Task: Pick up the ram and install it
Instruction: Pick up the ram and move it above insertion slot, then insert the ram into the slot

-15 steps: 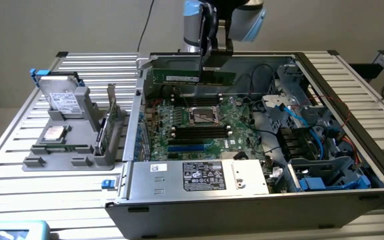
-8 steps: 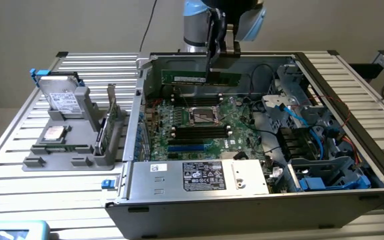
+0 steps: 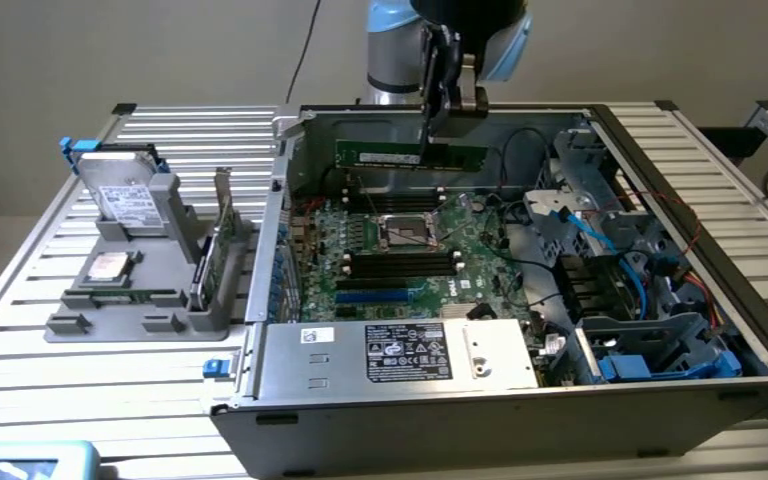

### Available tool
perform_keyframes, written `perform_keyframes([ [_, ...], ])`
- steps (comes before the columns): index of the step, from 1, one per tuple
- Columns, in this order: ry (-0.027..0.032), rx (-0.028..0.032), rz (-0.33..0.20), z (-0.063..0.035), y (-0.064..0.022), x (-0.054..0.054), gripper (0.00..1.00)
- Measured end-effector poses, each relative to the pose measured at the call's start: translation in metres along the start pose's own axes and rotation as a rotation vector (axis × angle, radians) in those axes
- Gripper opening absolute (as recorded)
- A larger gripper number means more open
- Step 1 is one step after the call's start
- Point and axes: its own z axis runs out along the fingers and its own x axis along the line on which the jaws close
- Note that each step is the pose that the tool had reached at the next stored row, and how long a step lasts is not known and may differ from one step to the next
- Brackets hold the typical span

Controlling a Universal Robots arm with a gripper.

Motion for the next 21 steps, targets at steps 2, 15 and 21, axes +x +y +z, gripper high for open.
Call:
perform_keyframes([
  [2,0.0001,0.0000,0.000,0.0019,-0.0004,-0.004,0.14],
  [15,0.0001,0.0004,-0.001,0.0200,-0.0044,-0.024,0.14],
  [21,0.0002,0.0014,-0.002,0.0301,-0.0052,-0.033,0.14],
])
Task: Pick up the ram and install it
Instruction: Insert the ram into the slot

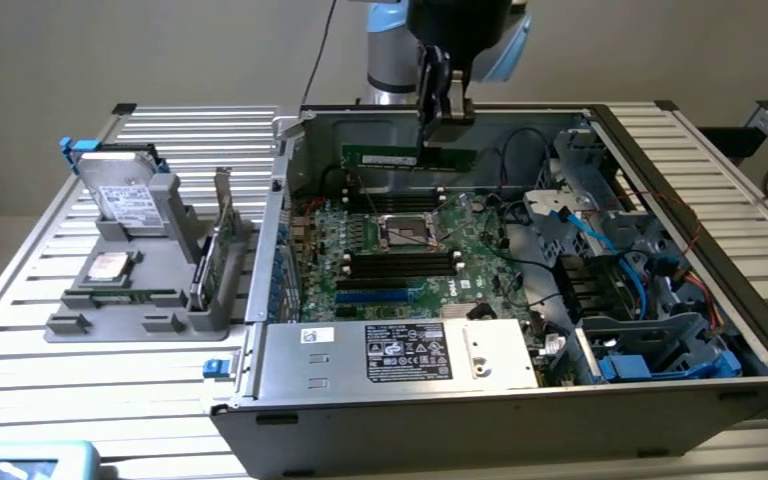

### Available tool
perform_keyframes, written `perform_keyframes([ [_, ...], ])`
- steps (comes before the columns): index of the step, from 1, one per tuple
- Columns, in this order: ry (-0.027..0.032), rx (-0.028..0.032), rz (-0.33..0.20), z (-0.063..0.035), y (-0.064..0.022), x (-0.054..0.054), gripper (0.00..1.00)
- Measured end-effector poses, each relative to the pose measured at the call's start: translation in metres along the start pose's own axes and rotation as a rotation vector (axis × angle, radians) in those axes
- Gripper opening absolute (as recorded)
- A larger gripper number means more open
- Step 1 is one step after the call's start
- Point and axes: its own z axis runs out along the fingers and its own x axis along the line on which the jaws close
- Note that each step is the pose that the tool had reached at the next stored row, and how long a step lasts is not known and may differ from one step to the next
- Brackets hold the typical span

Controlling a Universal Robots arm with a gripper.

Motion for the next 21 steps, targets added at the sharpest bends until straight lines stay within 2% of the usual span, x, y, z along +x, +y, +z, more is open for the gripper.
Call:
perform_keyframes([
  [4,0.0002,0.0036,-0.002,0.0057,-0.0003,-0.005,0.14],
  [7,0.0014,0.0139,-0.005,0.0083,-0.0005,-0.010,0.14],
  [9,0.0058,0.0244,-0.008,0.0095,-0.0006,-0.013,0.14],
  [10,0.0089,0.0277,-0.009,0.0102,-0.0007,-0.013,0.14],
  [15,0.0273,0.0290,-0.011,0.0156,-0.0009,-0.014,0.14],
  [16,0.0291,0.0297,-0.011,0.0166,-0.0010,-0.015,0.14],
  [21,0.0274,0.0328,-0.015,0.0210,-0.0013,-0.016,0.14],
])
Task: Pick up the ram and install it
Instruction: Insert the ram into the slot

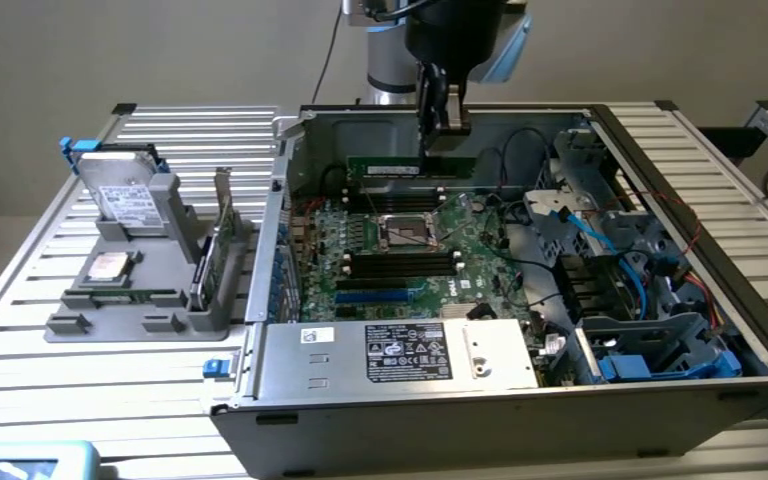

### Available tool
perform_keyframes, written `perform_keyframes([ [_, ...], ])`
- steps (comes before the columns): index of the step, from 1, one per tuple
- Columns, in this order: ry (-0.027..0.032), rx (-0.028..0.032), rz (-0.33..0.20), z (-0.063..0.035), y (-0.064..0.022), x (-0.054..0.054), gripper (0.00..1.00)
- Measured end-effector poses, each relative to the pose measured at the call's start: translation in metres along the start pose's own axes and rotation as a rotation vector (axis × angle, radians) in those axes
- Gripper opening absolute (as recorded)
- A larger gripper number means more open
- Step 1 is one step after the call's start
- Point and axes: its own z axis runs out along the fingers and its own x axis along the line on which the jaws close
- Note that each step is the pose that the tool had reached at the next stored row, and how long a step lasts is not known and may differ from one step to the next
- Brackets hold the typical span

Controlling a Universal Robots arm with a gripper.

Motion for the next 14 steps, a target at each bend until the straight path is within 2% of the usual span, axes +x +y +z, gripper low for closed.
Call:
perform_keyframes([
  [3,0.0001,0.0011,-0.001,0.0050,-0.0001,-0.001,0.14],
  [10,0.0003,0.0043,-0.002,0.0151,-0.0007,-0.013,0.14],
  [14,0.0074,0.0063,-0.003,0.0200,-0.0009,-0.016,0.14],
])
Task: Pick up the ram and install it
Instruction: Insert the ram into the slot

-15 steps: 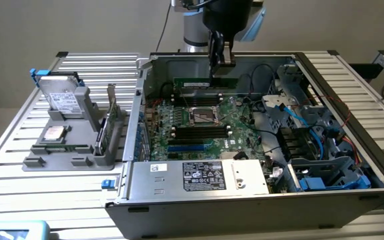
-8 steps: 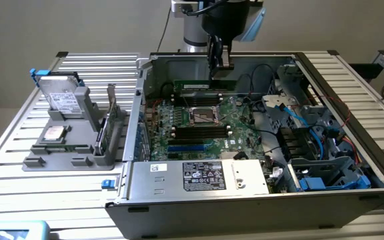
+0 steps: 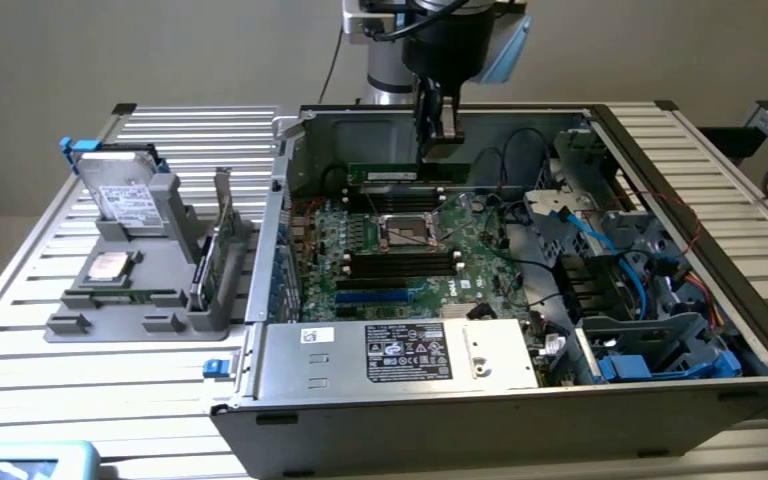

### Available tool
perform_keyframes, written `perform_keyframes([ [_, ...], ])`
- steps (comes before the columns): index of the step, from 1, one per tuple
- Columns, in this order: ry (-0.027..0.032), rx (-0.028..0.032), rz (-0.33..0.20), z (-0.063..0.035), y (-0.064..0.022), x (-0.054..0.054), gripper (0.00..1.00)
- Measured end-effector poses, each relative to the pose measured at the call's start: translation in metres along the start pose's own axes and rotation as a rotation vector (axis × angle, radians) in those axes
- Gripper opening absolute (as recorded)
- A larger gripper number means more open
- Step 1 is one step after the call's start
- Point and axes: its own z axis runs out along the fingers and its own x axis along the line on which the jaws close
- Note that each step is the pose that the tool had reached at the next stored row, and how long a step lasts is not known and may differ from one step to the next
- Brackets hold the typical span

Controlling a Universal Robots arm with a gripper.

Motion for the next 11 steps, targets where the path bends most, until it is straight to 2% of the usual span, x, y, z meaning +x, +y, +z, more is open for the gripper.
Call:
perform_keyframes([
  [6,0.0274,0.0036,-0.001,0.0052,-0.0002,-0.002,0.14],
  [11,0.0298,0.0046,-0.001,0.0138,-0.0003,-0.003,0.14],
])
